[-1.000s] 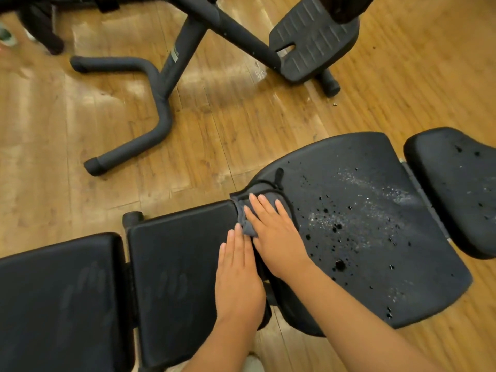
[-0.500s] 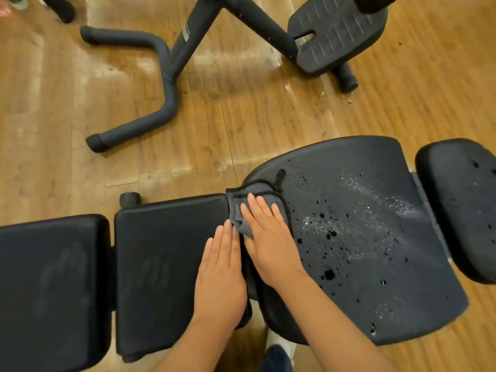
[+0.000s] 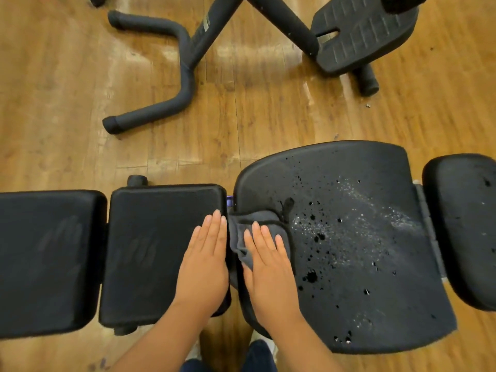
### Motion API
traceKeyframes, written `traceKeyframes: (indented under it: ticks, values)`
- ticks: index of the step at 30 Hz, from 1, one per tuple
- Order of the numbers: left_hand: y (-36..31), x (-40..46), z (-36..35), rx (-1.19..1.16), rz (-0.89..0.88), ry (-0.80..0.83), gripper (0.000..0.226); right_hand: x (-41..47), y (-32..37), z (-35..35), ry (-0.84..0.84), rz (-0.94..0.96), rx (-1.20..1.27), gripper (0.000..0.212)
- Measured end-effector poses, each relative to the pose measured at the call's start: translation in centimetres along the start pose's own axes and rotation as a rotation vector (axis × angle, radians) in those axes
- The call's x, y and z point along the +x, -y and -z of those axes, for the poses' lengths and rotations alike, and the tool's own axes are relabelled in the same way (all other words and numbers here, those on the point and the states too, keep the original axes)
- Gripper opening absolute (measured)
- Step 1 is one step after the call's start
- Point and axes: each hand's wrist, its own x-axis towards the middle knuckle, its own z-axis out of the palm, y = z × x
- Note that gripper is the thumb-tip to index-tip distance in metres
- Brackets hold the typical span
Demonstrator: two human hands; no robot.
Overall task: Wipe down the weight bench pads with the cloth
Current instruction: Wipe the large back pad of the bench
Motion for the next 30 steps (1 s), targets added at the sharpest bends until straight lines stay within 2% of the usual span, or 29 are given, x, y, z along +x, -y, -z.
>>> traceKeyframes:
  ticks: [3,4,7,11,14,19,24,30]
  values:
    - [0.0,0.1,-0.1,-0.017,-0.001,-0.003,0.058,-4.1,-0.4,-1.1,-0.011,0.060,-0.041,0.074]
    - [0.0,0.1,-0.1,-0.028,0.007,0.002,0.058,-5.7,-0.5,-1.5,-0.010,0.082,-0.055,0.074]
    - [0.1,0.0,-0.2,-0.040,0.012,0.006,0.060,-10.1,-0.6,-2.5,-0.021,0.112,-0.092,0.055]
    - [0.2,-0.1,-0.2,-0.049,0.008,0.007,0.065,-12.3,-0.9,-2.6,0.030,0.124,-0.197,0.053]
    - [0.1,0.0,-0.2,-0.067,0.019,0.016,0.069,-11.5,-0.4,-2.5,0.001,0.077,-0.171,0.054]
    - [0.1,-0.1,-0.1,-0.051,0.003,0.001,0.061,-6.3,1.0,-1.7,-0.019,-0.046,-0.036,0.074]
    - [0.1,0.0,-0.1,-0.040,0.008,0.023,0.061,3.0,1.6,-0.3,-0.004,-0.115,-0.041,0.056]
    - [0.2,0.1,0.3,-0.050,0.010,0.029,0.059,11.6,0.8,0.5,-0.011,-0.061,-0.097,0.053]
